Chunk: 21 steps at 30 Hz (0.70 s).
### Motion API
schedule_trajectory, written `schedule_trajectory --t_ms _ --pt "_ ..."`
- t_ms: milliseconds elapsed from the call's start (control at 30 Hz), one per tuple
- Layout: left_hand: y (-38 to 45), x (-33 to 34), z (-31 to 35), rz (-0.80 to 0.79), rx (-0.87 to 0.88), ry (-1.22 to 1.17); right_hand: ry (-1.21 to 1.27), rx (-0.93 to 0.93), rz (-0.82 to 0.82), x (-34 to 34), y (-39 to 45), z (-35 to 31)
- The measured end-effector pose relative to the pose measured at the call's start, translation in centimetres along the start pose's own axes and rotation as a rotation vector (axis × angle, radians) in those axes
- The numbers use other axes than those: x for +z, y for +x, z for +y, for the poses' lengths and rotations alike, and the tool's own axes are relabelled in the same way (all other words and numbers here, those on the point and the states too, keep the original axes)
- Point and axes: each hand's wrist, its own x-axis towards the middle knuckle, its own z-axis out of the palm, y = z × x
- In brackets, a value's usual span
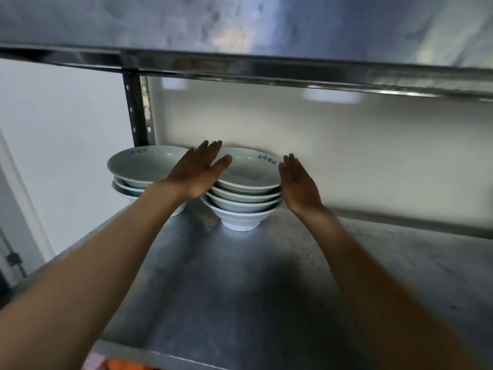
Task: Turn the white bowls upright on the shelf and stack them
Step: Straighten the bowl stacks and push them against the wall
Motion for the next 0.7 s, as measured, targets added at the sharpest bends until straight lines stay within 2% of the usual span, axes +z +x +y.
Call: schedule_trajectory --t_ms 300,467,700 --pt "-4.1 2.4 4.5 0.368 0.415 0.373 -0.521 -0.159 0.022 -3.5 -5.1 0.6" --pt "-5.7 5.6 10.2 0.369 0.470 0.390 -0.679 -0.127 0.012 -8.1 -8.7 2.9" --pt "-7.3 12.1 22.3 0.306 0.482 0.245 -0.653 -0.039 0.092 -18.4 -12.7 9.0"
